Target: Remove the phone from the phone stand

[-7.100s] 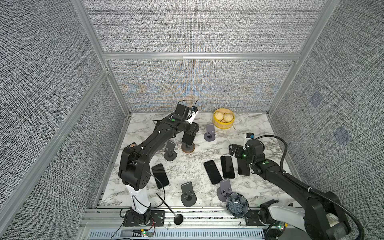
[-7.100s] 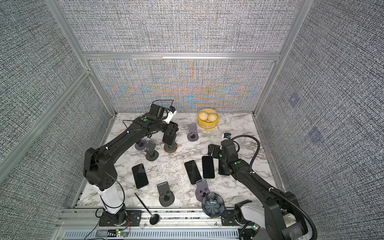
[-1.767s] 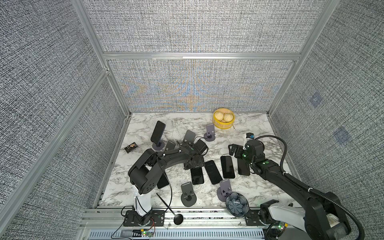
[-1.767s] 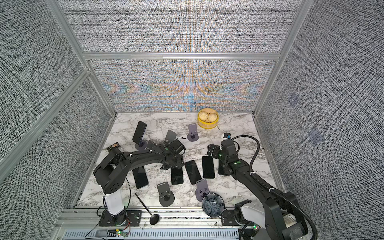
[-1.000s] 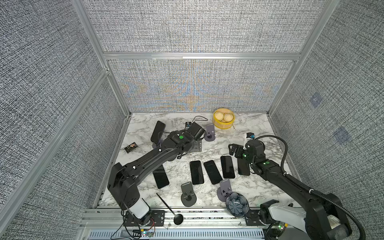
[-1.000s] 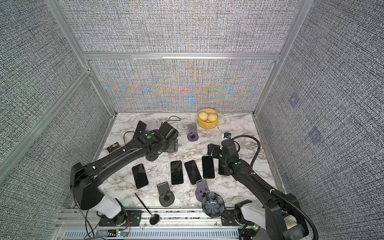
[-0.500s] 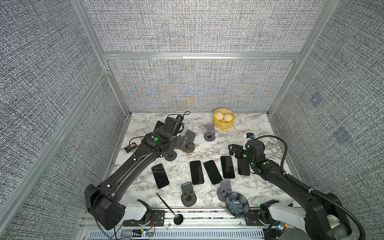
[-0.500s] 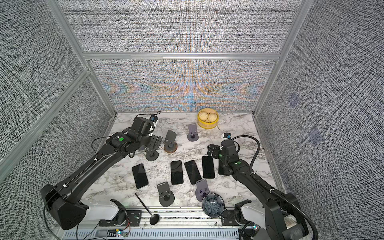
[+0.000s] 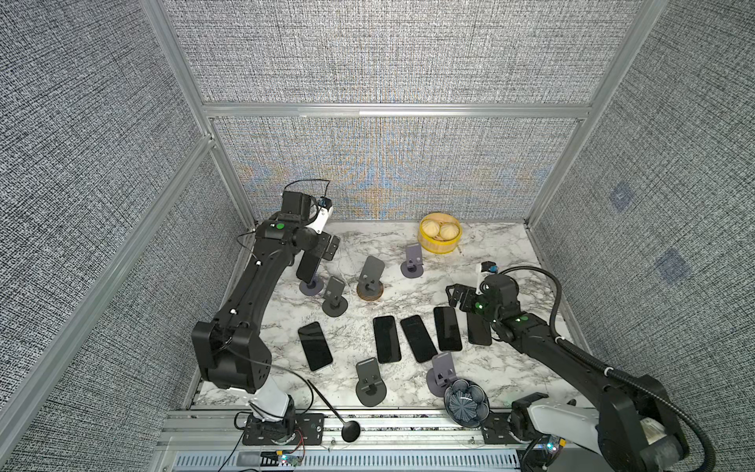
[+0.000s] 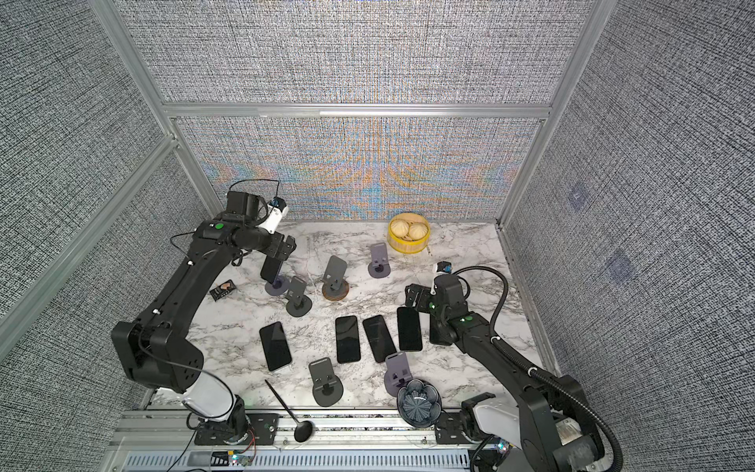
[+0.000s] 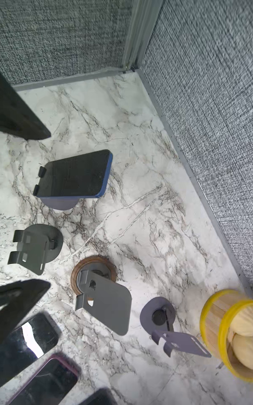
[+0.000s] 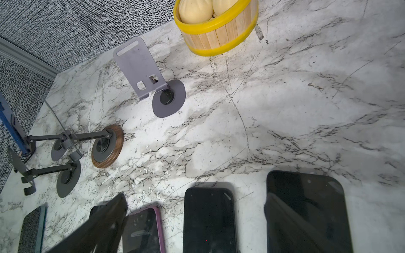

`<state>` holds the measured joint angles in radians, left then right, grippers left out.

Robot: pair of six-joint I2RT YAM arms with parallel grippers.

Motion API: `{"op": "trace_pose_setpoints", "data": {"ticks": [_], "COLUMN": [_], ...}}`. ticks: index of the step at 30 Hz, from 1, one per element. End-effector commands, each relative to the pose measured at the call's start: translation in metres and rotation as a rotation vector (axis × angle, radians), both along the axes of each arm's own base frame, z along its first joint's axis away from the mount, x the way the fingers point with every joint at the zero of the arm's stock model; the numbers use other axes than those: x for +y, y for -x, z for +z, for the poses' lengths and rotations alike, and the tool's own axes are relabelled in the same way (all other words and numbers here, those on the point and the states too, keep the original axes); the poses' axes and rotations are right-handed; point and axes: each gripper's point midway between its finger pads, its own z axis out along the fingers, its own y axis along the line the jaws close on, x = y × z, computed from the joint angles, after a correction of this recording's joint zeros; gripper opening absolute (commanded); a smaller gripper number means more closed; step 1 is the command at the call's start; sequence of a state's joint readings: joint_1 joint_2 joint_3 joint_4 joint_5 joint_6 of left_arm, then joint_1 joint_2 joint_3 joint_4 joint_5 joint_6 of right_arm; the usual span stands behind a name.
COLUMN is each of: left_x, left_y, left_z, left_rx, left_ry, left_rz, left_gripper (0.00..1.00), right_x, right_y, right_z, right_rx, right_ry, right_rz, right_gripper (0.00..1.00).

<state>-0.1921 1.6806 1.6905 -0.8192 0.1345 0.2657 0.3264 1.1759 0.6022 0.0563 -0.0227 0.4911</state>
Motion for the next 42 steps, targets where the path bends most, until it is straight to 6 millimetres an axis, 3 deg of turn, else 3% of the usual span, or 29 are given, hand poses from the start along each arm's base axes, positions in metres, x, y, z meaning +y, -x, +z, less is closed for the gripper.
{"op": "trace_pose_setpoints", "data": {"ticks": [1,11,17,25,27,31,37,42], "left_x": [-0.002,0.022,0.037,0.036,0.038,0.05,0.044,0.039], "left_y": [-0.002,-0.034,-0.048,-0.056,-0.06,-0.067,-0.066,-0.063], "left_z": [-0.001,-0.008,-0.025,-0.052,-0.074,-0.089,-0.097,-0.096], "left_rx": [0.041,0.08,0.102,0.145,0.189,0.227,0.252,0.254], "left_ry": [0.066,0.12,0.131,0.139,0.121,0.086,0.111,0.123], "left_rz": [-0.079,-0.042,-0.008,-0.029,-0.021,0.05,0.022,-0.016], "left_gripper": [1.0,1.0,1.0,1.0,0.99,1.0,0.99,0.89], "right_x": [0.003,0.006,0.004,0.004,0.004,0.003,0.002,0.002], "right_y": [-0.003,-0.004,-0.004,-0.004,-0.004,-0.004,-0.005,-0.005], "right_z": [0.005,0.0,0.0,-0.003,-0.004,-0.005,-0.005,-0.006], "right_rx": [-0.016,-0.002,-0.005,0.003,0.005,0.005,0.003,0.005], "right_ry": [-0.026,-0.037,-0.029,-0.026,-0.024,-0.02,-0.014,-0.012], "right_rz": [0.004,0.007,0.003,-0.001,-0.001,-0.002,-0.009,-0.01], "right_gripper": [0.99,0.99,0.99,0.99,0.99,0.99,0.99,0.99]}}
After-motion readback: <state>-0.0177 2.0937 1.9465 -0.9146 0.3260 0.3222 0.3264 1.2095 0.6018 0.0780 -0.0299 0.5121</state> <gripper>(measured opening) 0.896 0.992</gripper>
